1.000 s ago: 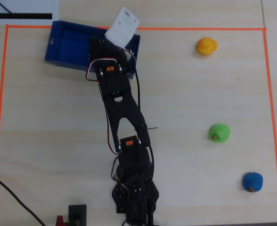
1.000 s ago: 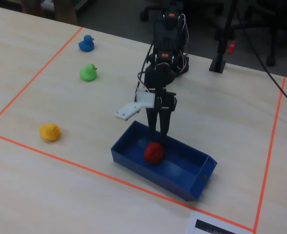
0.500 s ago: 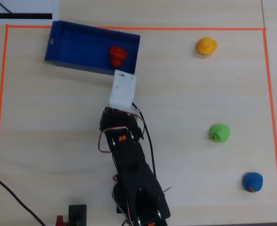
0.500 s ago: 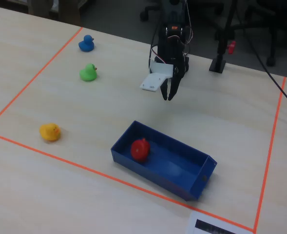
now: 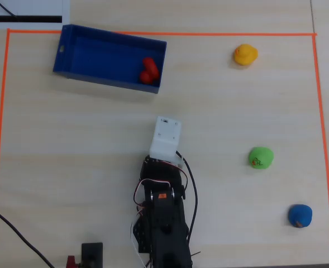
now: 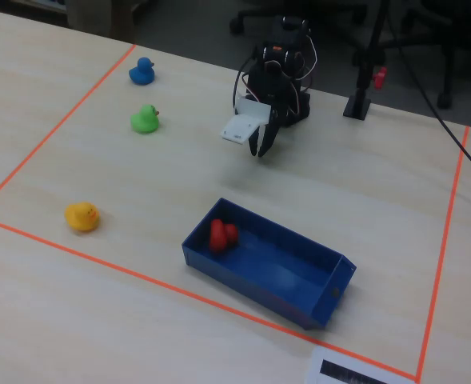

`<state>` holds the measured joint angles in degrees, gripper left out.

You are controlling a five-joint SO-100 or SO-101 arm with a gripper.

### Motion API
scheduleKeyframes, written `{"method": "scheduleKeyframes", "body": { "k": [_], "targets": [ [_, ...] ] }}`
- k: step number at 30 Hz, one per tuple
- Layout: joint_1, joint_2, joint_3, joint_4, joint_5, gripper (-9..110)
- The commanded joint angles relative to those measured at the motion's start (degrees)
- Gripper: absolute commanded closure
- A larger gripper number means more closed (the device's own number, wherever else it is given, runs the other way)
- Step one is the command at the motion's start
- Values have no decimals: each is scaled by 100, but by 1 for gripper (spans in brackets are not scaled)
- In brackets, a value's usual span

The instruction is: Grasp red duck and put it into box.

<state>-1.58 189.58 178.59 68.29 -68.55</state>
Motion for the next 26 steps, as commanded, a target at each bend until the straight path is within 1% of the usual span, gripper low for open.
{"method": "scheduleKeyframes", "body": {
  "k": [1, 2, 8, 9, 10, 11, 26],
  "targets": [
    [9, 18, -35, 501, -237, 101],
    [9, 18, -35, 650, -264, 101],
    [220, 18, -35, 633, -141, 101],
    [229, 18, -35, 642, -141, 98],
    [229, 18, -35, 642, -149, 92],
    [229, 18, -35, 642, -149, 91],
    [229, 18, -35, 642, -158, 91]
  ]
}}
